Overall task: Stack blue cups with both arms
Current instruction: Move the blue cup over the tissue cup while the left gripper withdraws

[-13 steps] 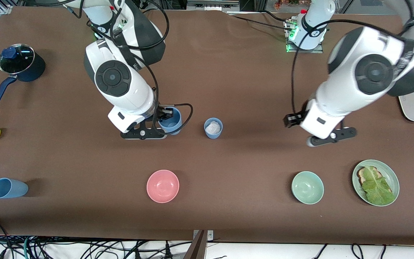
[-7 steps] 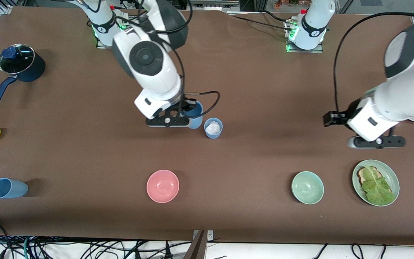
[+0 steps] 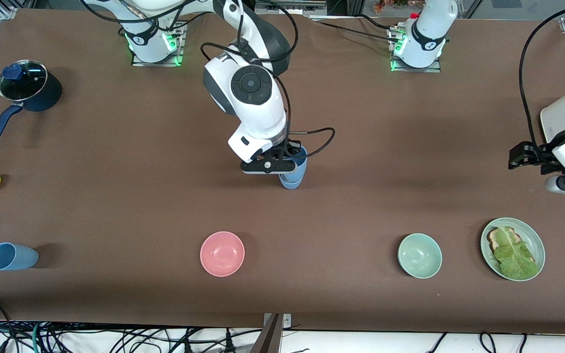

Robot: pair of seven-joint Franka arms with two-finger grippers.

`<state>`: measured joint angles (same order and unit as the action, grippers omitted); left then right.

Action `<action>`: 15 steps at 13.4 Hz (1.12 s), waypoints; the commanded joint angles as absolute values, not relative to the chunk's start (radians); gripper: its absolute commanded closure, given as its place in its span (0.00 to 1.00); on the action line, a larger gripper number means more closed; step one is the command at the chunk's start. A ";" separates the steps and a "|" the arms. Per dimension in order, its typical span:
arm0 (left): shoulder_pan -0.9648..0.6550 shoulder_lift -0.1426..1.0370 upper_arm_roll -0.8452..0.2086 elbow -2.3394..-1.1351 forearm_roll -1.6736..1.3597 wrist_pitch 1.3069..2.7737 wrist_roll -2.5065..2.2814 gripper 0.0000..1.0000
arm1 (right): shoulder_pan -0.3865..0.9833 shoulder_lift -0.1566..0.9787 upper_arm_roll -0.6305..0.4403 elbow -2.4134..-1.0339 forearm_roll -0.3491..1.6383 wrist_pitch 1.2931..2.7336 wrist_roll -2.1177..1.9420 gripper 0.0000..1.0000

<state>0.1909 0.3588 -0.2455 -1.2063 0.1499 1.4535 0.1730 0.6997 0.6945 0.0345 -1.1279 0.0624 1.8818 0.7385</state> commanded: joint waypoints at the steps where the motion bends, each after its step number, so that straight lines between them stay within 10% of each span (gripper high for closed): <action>1: 0.106 0.315 -0.123 -1.235 0.106 1.447 0.282 0.31 | 0.707 0.664 0.028 -1.150 0.052 1.885 0.739 1.00; 10: 0.014 0.144 -0.029 -1.517 0.087 1.594 0.282 0.29 | 0.727 0.604 0.029 -1.292 0.051 1.930 0.750 1.00; 15: -0.012 0.045 0.006 -1.669 0.080 1.672 0.276 0.03 | 0.729 0.612 0.029 -1.322 0.043 1.960 0.752 1.00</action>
<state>-0.0008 0.1166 -0.0149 -1.5789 0.1053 1.6285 0.2662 0.7184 0.6390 0.0337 -1.2683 0.0600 1.9250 0.7381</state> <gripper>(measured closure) 0.128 0.952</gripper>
